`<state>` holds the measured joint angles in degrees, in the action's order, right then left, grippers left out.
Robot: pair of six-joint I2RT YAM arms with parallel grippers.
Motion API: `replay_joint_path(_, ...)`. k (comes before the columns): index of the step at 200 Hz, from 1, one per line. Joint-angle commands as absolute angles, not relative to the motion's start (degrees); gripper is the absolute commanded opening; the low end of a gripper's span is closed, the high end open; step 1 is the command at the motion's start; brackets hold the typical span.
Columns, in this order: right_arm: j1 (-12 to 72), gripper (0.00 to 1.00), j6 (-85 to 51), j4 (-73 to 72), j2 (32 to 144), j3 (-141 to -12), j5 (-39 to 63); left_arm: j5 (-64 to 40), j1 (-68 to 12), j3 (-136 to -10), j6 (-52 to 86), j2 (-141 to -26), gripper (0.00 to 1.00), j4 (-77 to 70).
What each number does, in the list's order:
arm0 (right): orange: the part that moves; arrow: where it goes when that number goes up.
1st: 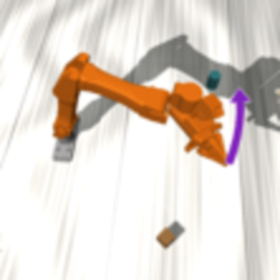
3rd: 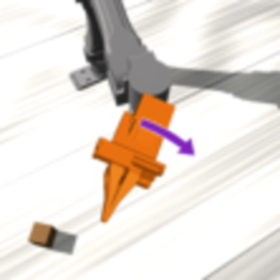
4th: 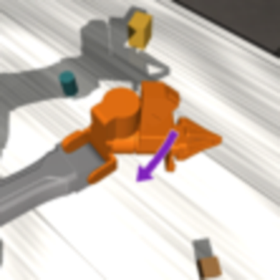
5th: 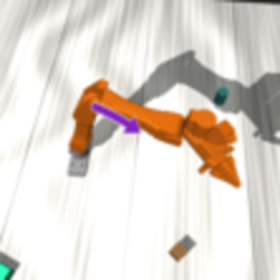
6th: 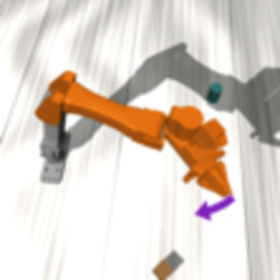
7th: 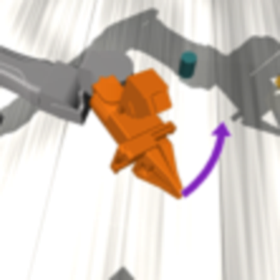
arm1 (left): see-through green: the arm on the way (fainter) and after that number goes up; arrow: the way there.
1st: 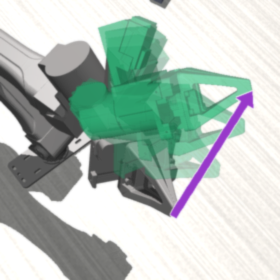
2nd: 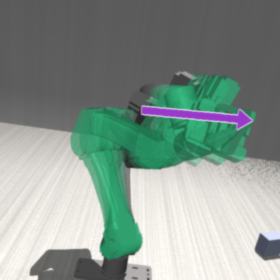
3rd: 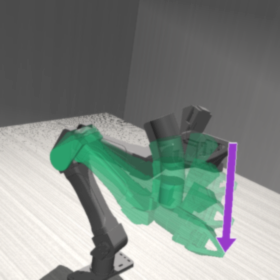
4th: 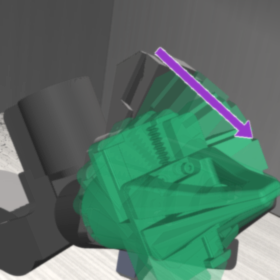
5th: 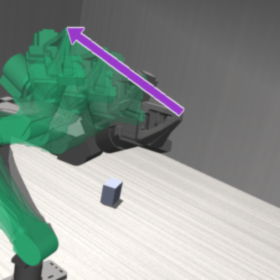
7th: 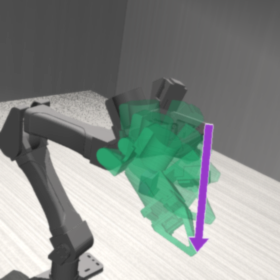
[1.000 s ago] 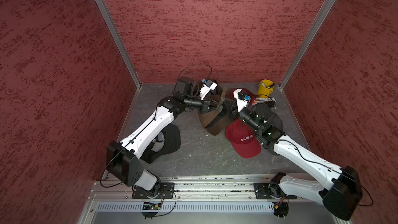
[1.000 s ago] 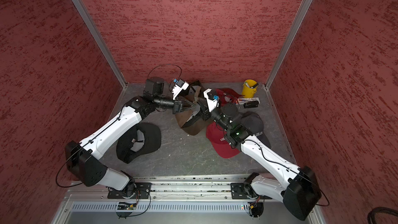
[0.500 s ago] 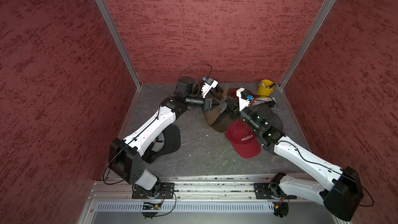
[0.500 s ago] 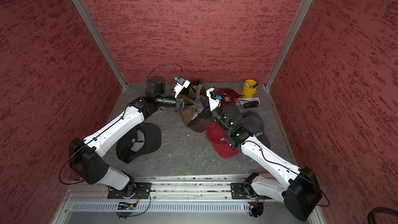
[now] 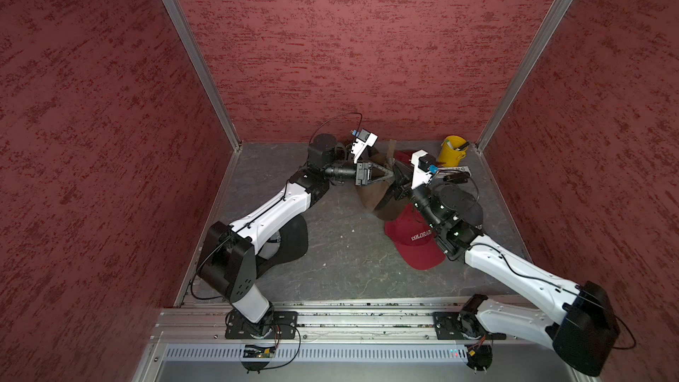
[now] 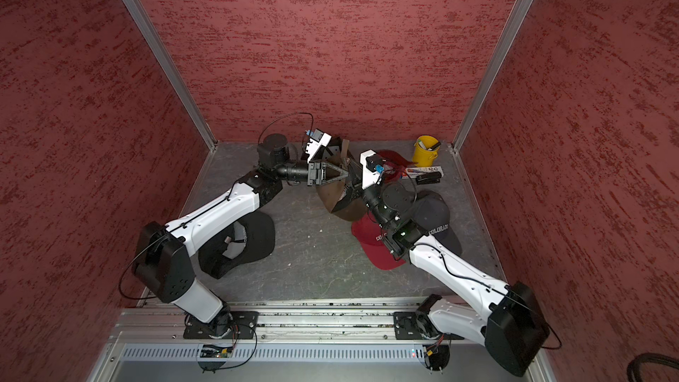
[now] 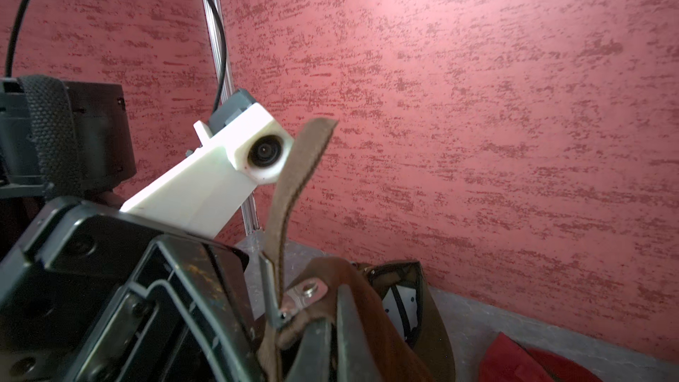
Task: Open the adjustable buckle of the baseball cap
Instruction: Pull the adjustable strap on the baseball cap.
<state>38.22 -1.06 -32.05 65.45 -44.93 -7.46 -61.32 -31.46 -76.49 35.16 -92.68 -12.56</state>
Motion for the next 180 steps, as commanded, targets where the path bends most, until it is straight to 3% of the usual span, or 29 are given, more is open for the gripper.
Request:
replay_joint_path(1, 38.8, 0.11, 1.9, -35.4, 64.3, -44.8, -7.7, -63.1, -31.3, -76.5, 34.7, -91.8, 0.00, -12.9)
replay_joint_path(31, 38.8, 0.27, 10.1, -28.9, 62.6, -44.5, -4.7, -64.6, -30.2, -78.6, 29.6, -90.3, 0.00, -4.8)
replay_joint_path(58, 38.8, 0.33, 16.7, -22.4, 60.6, -44.6, -2.6, -65.7, -29.4, -79.9, 26.3, -89.4, 0.00, 1.0)
replay_joint_path(108, 38.8, 0.37, 23.3, -11.5, 59.9, -46.4, 5.1, -67.5, -27.9, -80.7, 24.1, -88.3, 0.00, 5.7)
replay_joint_path(142, 38.8, 0.38, 20.4, -11.3, 60.7, -46.2, 10.1, -67.7, -27.8, -81.2, 23.4, -88.2, 0.00, 6.9)
replay_joint_path(180, 38.8, 0.41, 16.8, -15.7, 60.5, -44.7, 7.8, -70.0, -28.1, -81.5, 23.4, -88.2, 0.00, 8.1)
